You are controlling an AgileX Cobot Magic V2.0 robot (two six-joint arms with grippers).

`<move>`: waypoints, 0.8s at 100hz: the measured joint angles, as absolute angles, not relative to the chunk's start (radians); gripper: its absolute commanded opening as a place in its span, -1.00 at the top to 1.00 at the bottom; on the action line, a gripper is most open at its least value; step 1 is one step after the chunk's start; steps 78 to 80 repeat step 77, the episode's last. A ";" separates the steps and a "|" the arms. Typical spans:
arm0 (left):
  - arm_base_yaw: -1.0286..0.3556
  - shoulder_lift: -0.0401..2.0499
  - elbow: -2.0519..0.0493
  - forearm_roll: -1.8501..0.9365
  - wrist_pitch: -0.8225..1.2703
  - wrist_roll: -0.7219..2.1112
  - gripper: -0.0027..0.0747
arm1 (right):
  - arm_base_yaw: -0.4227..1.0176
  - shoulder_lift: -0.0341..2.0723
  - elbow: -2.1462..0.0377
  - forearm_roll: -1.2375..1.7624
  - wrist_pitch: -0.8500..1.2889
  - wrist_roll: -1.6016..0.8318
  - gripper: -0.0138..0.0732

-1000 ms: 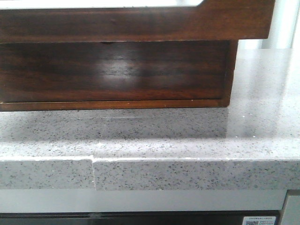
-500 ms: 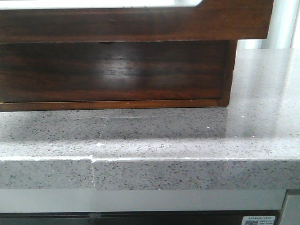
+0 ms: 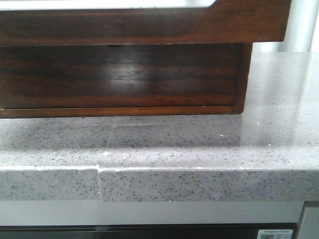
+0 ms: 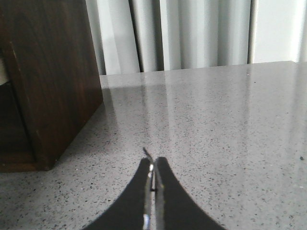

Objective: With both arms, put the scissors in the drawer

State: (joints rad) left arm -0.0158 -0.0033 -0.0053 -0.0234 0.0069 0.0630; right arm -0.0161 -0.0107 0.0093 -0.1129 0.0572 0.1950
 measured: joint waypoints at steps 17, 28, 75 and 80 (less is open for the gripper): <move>-0.016 -0.003 -0.005 -0.023 0.007 0.063 0.98 | -0.016 -0.011 0.009 -0.084 0.059 0.155 0.84; -0.016 -0.003 -0.005 -0.023 0.007 0.063 0.98 | -0.016 -0.011 0.009 -0.038 0.061 0.081 0.84; -0.016 -0.003 -0.005 -0.023 0.007 0.063 0.98 | -0.016 -0.011 0.009 -0.023 0.063 0.045 0.84; -0.016 -0.003 -0.005 -0.023 0.007 0.063 0.98 | -0.016 -0.011 0.009 -0.021 0.063 0.043 0.84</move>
